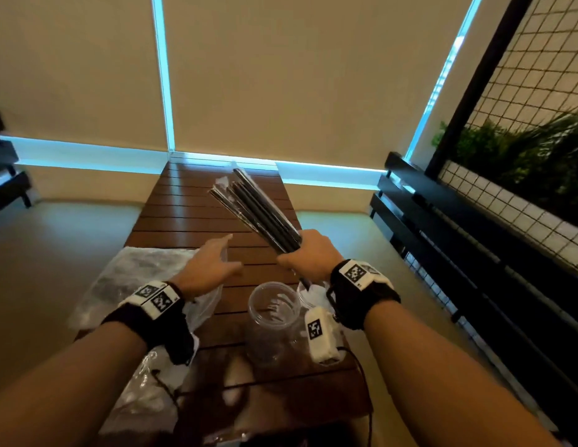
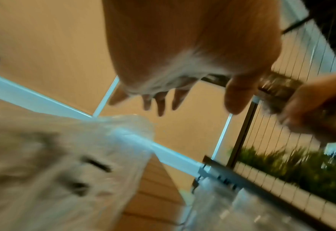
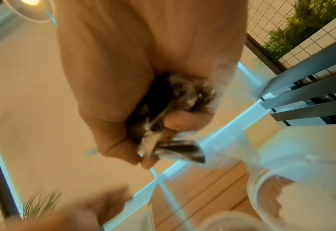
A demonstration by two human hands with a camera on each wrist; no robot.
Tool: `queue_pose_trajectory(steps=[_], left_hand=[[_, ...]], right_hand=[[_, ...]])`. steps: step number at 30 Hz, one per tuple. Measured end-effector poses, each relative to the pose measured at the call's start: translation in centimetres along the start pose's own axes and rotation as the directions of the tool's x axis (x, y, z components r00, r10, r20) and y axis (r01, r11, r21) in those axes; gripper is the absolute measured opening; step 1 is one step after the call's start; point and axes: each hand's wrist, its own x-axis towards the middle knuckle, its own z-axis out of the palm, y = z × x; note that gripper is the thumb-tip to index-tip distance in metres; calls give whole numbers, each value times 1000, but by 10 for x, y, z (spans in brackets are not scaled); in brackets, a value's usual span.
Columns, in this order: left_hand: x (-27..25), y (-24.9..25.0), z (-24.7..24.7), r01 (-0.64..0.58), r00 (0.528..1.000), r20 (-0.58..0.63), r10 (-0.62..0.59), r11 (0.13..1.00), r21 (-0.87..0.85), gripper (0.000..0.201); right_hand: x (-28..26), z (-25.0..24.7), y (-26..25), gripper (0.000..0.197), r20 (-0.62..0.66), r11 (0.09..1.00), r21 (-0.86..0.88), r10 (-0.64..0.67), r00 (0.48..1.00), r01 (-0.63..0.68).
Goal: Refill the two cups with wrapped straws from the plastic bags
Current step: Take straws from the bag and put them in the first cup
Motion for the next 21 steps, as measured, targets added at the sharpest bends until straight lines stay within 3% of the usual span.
queue_pose_trajectory(steps=[2, 4, 7, 8, 11, 14, 16, 17, 19, 21], left_hand=[[-7, 28, -5, -133, 988, 13, 155, 884, -449, 70], [-11, 53, -9, -131, 988, -29, 152, 721, -680, 51], [-5, 73, -7, -45, 994, -86, -73, 443, -895, 44], [-2, 76, -5, -32, 984, -100, -146, 408, -913, 43], [5, 81, -1, -58, 954, -201, -223, 520, -852, 23], [5, 79, -4, -175, 934, -341, -103, 701, -691, 15], [4, 76, -8, -259, 906, -423, -1, 789, -556, 18], [4, 74, -10, -296, 888, -457, 62, 836, -463, 19], [4, 70, -10, -310, 863, -480, 154, 913, -264, 26], [0, 70, -8, -284, 863, -466, 194, 950, -130, 34]], right_hand=[[2, 20, 2, 22, -48, 999, 33, -39, 998, 40], [5, 37, -2, 27, -99, 994, 63, -83, 992, 90], [7, 58, -13, 32, -134, 990, 23, -135, 982, 139], [8, 63, -16, 33, -153, 989, 19, -142, 978, 147], [10, 74, -16, 49, -163, 982, 81, -157, 974, 172], [11, 70, -14, 76, 29, 953, 166, -260, 965, 252], [15, 51, -16, 71, 78, 919, 296, -294, 953, 259], [17, 37, -18, 64, 21, 884, 390, -289, 957, 258], [17, 2, -28, 55, -258, 814, 468, -246, 934, 344], [10, -35, -49, 55, -510, 781, 433, -199, 837, 450]])
